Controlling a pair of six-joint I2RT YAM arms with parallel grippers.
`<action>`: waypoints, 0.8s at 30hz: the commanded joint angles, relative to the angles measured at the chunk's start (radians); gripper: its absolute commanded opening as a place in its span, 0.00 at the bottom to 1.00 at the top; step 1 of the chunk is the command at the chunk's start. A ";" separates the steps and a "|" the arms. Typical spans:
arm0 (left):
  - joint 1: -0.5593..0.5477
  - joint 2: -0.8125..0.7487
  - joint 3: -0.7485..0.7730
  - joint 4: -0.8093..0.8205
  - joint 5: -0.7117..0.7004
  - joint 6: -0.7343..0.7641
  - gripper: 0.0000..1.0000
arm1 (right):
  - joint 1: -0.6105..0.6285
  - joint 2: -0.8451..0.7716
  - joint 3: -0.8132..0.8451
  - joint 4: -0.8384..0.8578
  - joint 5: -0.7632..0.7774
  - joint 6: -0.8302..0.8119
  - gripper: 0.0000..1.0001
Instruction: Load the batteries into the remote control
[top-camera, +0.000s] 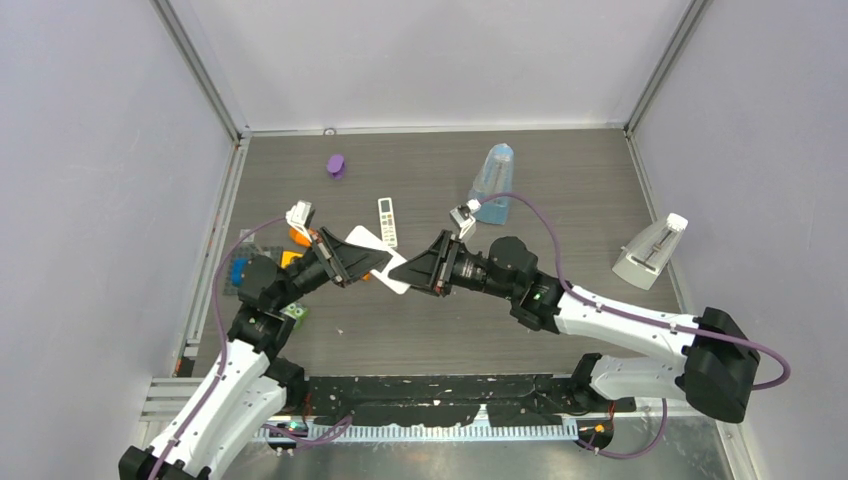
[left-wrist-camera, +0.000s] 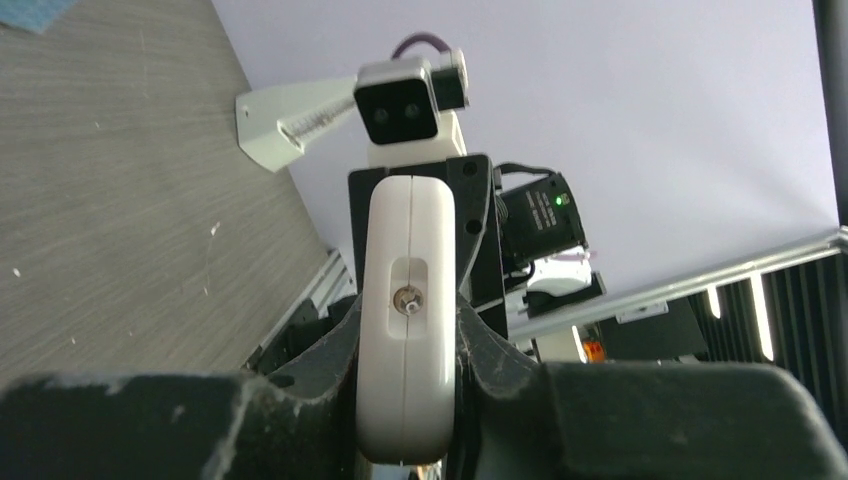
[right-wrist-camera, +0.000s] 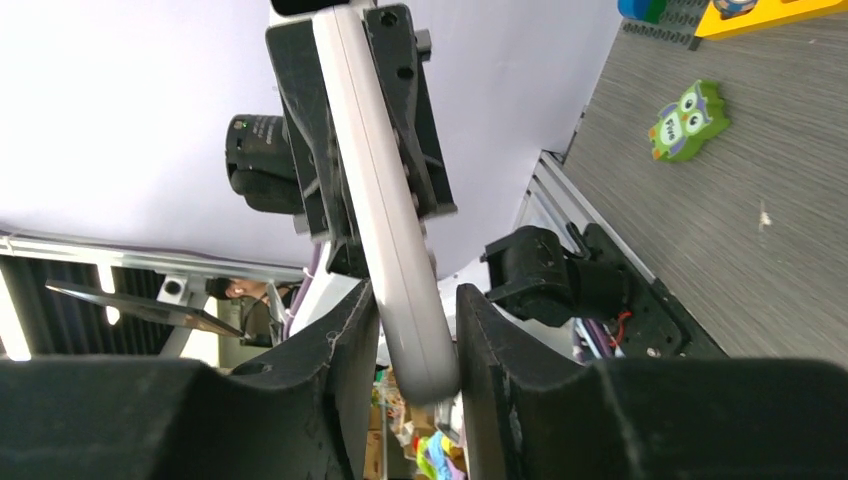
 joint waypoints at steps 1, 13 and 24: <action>-0.066 -0.027 0.028 0.181 0.201 -0.045 0.00 | 0.002 0.059 -0.018 -0.071 0.235 0.044 0.39; -0.068 -0.034 0.036 0.134 0.118 -0.029 0.00 | 0.003 0.030 -0.026 -0.090 0.245 0.042 0.49; -0.062 -0.025 0.113 -0.071 0.162 0.171 0.00 | -0.048 -0.243 -0.049 -0.239 0.099 -0.268 0.99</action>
